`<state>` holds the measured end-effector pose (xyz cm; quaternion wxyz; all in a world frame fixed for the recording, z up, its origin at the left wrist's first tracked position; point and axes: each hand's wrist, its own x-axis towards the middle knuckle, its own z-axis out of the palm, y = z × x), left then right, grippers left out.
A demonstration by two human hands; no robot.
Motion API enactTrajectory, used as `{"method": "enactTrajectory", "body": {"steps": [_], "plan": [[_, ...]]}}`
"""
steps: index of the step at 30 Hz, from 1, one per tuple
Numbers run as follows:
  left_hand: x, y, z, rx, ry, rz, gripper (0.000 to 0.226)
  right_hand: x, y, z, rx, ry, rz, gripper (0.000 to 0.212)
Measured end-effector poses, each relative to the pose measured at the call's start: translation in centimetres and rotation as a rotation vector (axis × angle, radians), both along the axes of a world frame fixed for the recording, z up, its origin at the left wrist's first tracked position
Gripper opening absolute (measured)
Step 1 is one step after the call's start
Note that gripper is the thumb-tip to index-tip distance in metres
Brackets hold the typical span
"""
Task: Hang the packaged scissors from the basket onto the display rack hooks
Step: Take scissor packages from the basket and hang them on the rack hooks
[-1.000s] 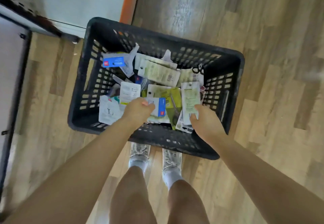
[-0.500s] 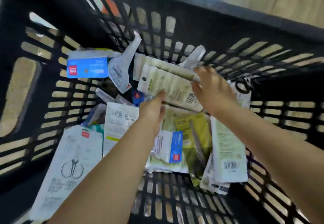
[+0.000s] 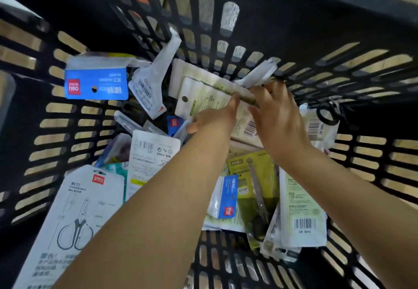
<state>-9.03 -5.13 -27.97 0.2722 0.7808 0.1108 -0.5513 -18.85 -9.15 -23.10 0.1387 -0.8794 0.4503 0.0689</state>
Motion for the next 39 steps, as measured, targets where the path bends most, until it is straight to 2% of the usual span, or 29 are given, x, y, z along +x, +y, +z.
{"method": "enactTrajectory", "body": {"steps": [3, 6, 8, 11, 13, 17, 21, 25, 29, 32, 35, 39], "plan": [[0.4, -0.3, -0.3, 0.028, 0.039, 0.032, 0.111, 0.2, 0.2, -0.1, -0.017, -0.047, -0.028, 0.037], [0.8, -0.1, -1.7, 0.064, 0.079, 0.030, 0.087, 0.1, -0.1, 0.2, 0.015, -0.034, -0.026, 0.036], [1.2, -0.4, 1.7, 0.043, 0.107, 0.045, 0.068, 0.0, -0.1, 0.9, 0.077, -0.011, -0.007, 0.037], [1.5, 0.5, 4.4, 0.018, 0.098, 0.283, 0.021, -0.4, 0.2, 2.2, 0.228, -0.049, -0.048, 0.045], [1.5, 2.1, 4.4, -0.002, 0.134, 0.433, 0.010, -0.3, 0.3, 2.8, 0.304, -0.079, -0.120, 0.045], [2.7, 4.4, 5.5, -0.191, 0.247, 0.580, 0.019, -0.2, -0.9, 3.3, 0.311, 0.074, -0.072, 0.039], [4.1, 6.5, 6.2, -0.266, 0.266, 0.512, 0.023, -0.1, -1.8, 4.0, 0.284, 0.130, -0.074, 0.038], [5.6, 9.0, 7.5, -0.219, 0.240, 0.434, 0.020, -1.9, -0.5, 4.9, 0.143, 0.057, 0.002, 0.022], [7.8, 12.1, 7.7, -0.138, 0.168, 0.168, 0.020, -5.8, 0.6, 5.4, 0.232, -0.164, -0.037, 0.027], [9.3, 13.1, 7.5, -0.124, 0.113, 0.185, 0.021, -8.0, 0.8, 4.8, 0.294, -0.261, -0.053, 0.030], [10.0, 13.2, 7.0, -0.147, 0.105, 0.204, 0.024, -8.9, 1.1, 3.6, 0.345, -0.160, -0.027, 0.031], [9.4, 13.2, 6.3, -0.122, 0.135, 0.074, 0.021, -8.7, 2.2, 1.7, 0.370, -0.019, -0.156, 0.031]]}}
